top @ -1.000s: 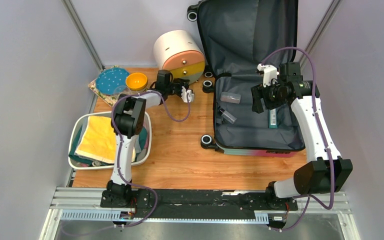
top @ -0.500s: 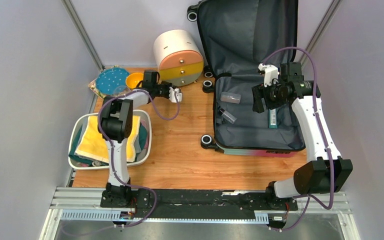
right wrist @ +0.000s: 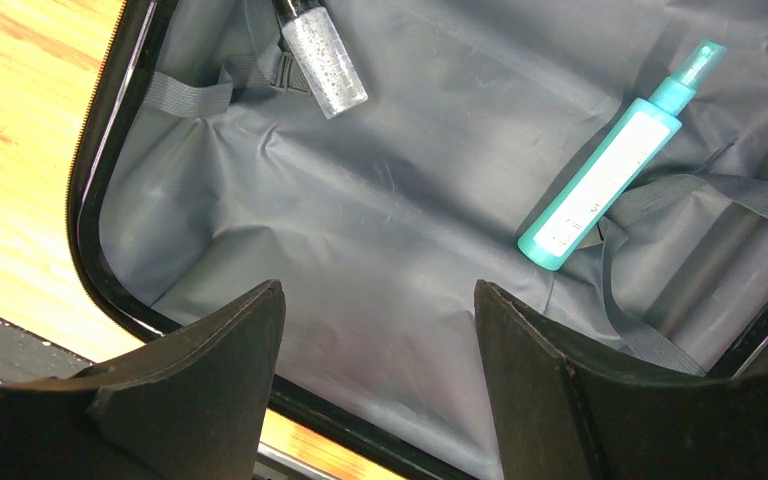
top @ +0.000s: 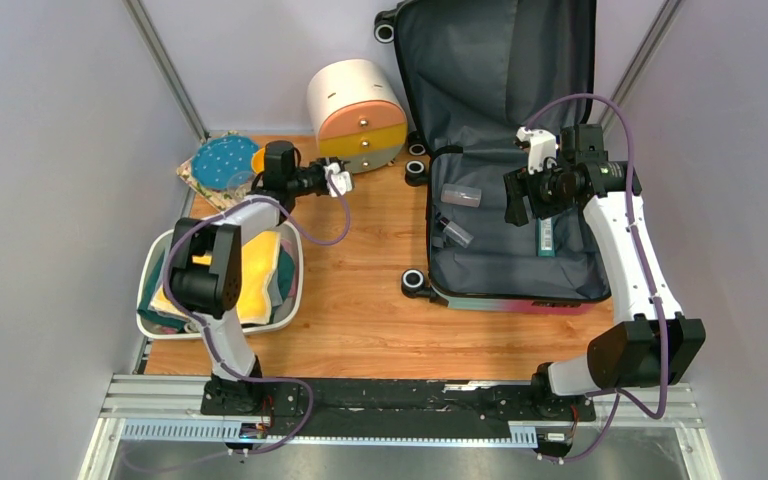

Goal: Open, take out, and arrange the luggage

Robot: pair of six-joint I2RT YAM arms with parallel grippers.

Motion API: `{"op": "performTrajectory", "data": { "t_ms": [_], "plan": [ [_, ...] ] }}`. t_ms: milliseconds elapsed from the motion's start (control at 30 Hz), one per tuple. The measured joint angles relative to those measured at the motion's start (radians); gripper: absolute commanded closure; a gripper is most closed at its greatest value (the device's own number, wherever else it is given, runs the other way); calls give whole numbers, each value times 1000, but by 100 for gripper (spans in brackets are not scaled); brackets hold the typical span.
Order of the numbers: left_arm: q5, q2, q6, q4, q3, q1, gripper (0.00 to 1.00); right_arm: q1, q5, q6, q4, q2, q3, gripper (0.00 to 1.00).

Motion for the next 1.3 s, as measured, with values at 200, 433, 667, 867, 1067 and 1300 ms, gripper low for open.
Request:
{"op": "performTrajectory", "data": {
  "t_ms": [200,433,667,867,1067,1300],
  "plan": [
    [12,-144,-204,283,-31,-29,60,0,-2,0,0,0,0,27],
    [60,8,-174,452,148,-33,58,0,-18,3,0,18,0,27],
    [88,170,-32,351,316,-33,48,0,-19,3,0,28,1,27],
    [74,249,101,253,399,-33,51,-2,-19,3,0,28,1,27],
    [43,289,233,208,428,-35,65,-11,-18,3,0,28,2,27],
    [29,290,275,217,428,-35,100,-12,-19,3,-1,36,8,27]
  ]
}}
